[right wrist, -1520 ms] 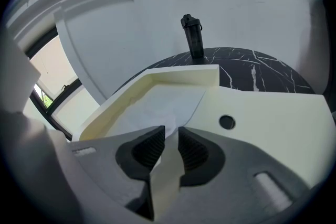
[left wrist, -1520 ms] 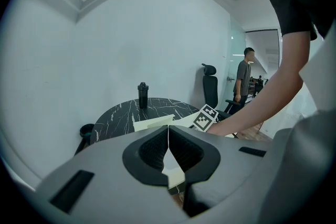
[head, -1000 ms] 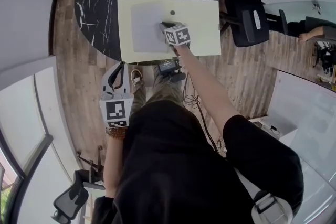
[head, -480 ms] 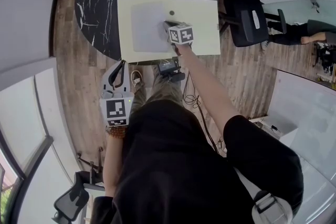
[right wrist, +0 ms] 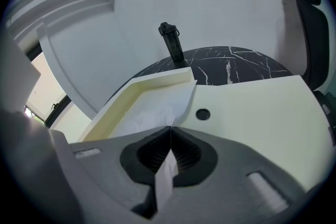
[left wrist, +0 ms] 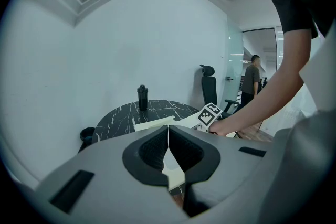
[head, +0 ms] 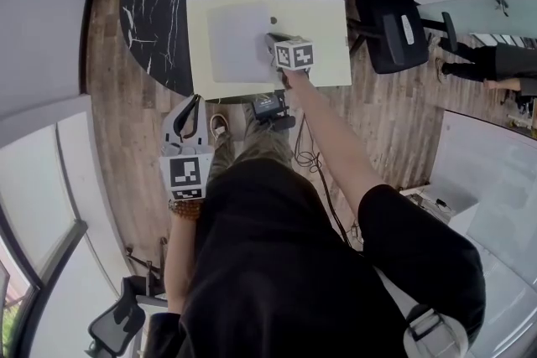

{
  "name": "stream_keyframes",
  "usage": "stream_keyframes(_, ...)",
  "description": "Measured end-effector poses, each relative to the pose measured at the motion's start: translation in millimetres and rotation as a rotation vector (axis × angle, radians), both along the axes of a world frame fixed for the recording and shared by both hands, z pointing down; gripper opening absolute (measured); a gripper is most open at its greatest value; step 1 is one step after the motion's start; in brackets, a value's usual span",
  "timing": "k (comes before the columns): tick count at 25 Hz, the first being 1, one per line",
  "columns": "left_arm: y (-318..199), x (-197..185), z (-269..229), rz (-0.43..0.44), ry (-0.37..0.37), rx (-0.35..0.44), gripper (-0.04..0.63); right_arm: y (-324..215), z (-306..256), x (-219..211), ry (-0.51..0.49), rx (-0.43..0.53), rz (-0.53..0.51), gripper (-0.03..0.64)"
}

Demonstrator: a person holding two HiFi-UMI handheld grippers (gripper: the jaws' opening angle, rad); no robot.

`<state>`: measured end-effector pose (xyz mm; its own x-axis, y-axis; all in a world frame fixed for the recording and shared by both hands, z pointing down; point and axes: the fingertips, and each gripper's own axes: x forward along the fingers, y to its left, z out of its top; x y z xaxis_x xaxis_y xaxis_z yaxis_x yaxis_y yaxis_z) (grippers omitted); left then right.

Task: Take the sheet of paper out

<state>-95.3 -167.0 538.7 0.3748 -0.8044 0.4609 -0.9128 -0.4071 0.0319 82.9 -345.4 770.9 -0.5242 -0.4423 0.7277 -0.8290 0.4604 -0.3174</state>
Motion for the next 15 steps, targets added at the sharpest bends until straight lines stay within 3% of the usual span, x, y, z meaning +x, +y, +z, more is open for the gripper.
stream_keyframes(15, 1.2, 7.0, -4.7, 0.021, -0.004, 0.014, 0.002, 3.7, -8.1, 13.9, -0.021, 0.006, 0.044, 0.0)
